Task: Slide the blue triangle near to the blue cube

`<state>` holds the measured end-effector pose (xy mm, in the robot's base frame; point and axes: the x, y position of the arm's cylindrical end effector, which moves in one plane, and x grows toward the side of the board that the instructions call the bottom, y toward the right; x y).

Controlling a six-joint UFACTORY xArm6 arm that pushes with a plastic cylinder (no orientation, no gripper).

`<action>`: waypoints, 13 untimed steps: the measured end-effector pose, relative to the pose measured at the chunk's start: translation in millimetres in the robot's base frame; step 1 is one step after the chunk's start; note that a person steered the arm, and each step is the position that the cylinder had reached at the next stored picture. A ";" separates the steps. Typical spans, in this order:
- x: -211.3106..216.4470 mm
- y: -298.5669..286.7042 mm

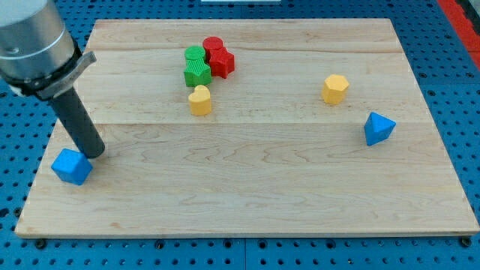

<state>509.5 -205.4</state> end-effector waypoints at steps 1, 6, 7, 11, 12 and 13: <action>-1.0 84.7; -26.8 228.9; -48.7 259.4; -71.5 438.9; -37.5 475.8; -16.9 468.9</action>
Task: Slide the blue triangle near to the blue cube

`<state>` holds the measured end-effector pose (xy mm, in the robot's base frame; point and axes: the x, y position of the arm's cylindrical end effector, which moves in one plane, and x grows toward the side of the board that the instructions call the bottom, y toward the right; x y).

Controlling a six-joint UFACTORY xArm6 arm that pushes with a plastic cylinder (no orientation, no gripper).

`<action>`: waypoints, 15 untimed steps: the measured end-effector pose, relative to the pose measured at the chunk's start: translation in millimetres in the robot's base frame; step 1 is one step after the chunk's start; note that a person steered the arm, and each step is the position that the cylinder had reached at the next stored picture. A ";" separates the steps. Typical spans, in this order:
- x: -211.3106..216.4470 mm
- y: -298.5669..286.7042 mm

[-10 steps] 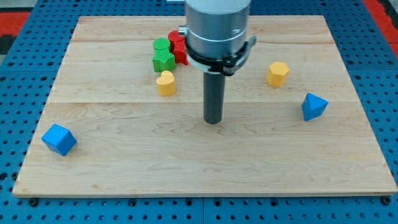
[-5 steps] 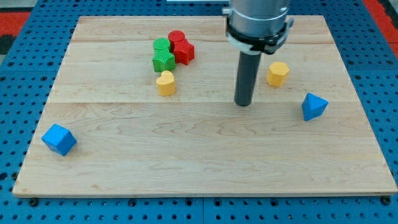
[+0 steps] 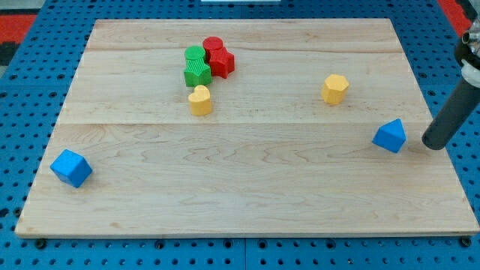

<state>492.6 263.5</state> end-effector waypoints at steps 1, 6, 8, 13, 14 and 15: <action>-38.4 -99.2; -83.7 -137.9; -79.3 -275.5; -3.5 -287.0; 19.8 -303.5; 17.1 -399.9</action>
<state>509.7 -136.5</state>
